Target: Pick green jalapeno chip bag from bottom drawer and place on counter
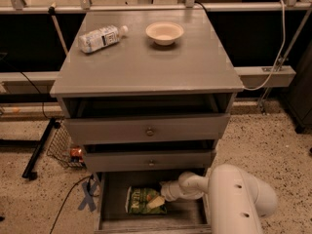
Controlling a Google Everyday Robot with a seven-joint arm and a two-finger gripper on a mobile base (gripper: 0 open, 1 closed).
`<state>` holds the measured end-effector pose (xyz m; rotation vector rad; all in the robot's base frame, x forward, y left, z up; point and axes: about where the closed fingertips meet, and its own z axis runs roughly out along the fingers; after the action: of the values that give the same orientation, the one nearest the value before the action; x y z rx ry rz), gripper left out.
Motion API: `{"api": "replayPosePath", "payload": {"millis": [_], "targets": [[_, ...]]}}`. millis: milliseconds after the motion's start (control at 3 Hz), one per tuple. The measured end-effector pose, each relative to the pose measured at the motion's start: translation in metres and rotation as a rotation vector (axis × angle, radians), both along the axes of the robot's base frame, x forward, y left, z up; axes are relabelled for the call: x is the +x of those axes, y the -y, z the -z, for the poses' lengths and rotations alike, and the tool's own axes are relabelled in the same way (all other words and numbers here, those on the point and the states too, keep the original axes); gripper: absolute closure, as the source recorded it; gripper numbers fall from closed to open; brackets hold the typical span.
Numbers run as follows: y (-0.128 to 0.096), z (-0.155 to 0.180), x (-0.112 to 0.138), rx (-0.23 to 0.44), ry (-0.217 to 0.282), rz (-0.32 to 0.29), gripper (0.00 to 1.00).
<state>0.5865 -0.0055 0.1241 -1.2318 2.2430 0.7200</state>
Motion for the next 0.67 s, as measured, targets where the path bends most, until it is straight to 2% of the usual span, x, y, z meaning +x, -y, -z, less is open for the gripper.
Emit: {"api": "replayPosePath", "payload": {"millis": [333,667], "targets": [[-0.0008,0.0019,-0.0006,-0.002,-0.003,-0.009,0.39],[0.0000,-0.0049,-0.0031,-0.007,0.007,-0.021,0.70]]}}
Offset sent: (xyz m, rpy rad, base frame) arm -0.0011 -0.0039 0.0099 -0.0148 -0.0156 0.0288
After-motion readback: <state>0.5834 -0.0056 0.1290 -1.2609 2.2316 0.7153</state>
